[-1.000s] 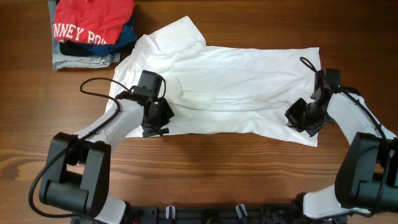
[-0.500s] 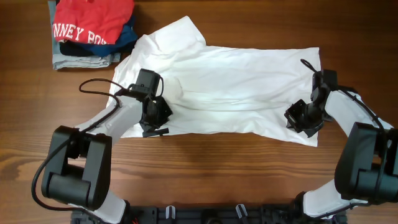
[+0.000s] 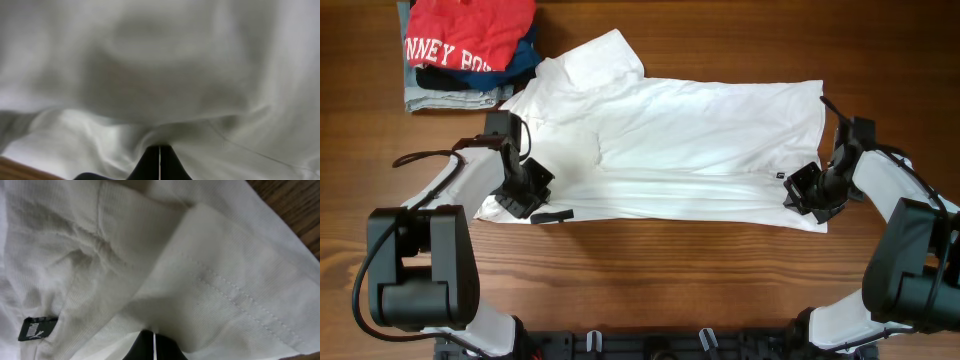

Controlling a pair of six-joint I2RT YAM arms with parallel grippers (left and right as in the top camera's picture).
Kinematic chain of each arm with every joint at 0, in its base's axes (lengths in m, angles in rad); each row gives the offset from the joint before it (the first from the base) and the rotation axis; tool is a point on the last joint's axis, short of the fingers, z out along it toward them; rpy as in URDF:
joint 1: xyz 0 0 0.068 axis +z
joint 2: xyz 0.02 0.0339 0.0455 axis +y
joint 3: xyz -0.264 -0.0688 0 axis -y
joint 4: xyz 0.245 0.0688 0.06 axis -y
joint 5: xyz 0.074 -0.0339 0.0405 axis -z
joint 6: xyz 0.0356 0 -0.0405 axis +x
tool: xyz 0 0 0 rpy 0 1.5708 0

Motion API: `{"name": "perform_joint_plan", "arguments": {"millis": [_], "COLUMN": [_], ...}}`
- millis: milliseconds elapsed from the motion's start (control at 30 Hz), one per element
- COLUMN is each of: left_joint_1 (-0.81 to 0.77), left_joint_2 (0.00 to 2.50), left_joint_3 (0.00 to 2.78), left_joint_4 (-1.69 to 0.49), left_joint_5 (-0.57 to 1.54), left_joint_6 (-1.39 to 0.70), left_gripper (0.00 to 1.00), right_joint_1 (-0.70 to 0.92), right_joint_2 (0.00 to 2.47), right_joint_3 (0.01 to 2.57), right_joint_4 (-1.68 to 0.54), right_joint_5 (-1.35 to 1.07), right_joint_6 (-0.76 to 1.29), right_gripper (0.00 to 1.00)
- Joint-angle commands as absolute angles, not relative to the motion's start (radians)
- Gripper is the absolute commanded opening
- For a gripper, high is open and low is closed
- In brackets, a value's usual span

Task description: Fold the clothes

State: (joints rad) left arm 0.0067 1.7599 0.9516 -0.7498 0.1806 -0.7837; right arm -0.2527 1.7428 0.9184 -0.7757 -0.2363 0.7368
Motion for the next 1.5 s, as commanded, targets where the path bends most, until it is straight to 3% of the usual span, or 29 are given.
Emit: {"name": "perform_joint_plan", "arguments": {"millis": [0, 267, 567, 700, 1000, 1167, 1467], "left_joint_1": [0.038, 0.037, 0.036, 0.035, 0.008, -0.073, -0.08], "left_joint_2": [1.82, 1.766, 1.447, 1.332, 1.545, 1.599, 1.712], "left_joint_3": [0.902, 0.902, 0.902, 0.902, 0.886, 0.881, 0.881], "left_joint_4": [-0.832, -0.98, -1.136, -1.079, -1.0, -0.855, -0.784], "left_joint_5": [-0.017, -0.048, -0.125, -0.105, 0.075, 0.067, 0.105], "left_joint_6": [-0.794, -0.796, -0.823, -0.81, -0.693, -0.689, -0.696], "left_gripper": [0.04, 0.04, 0.04, 0.05, 0.04, 0.04, 0.04], "right_joint_1": [-0.28, -0.28, -0.281, -0.281, -0.211, -0.21, -0.209], "right_joint_2": [1.778, 1.679, 1.496, 1.396, 1.45, 1.45, 1.621], "right_joint_3": [0.877, 0.886, 0.907, 0.954, 0.785, 0.725, 0.725], "right_joint_4": [-0.795, -0.872, -0.968, -0.932, -0.866, -0.77, -0.646], "right_joint_5": [-0.062, -0.04, -0.01, -0.17, -0.282, -0.29, -0.358], "right_joint_6": [0.757, 0.779, 0.85, 0.677, 0.614, 0.603, 0.606], "right_gripper": [0.04, 0.04, 0.04, 0.04, 0.04, 0.04, 0.04]}}
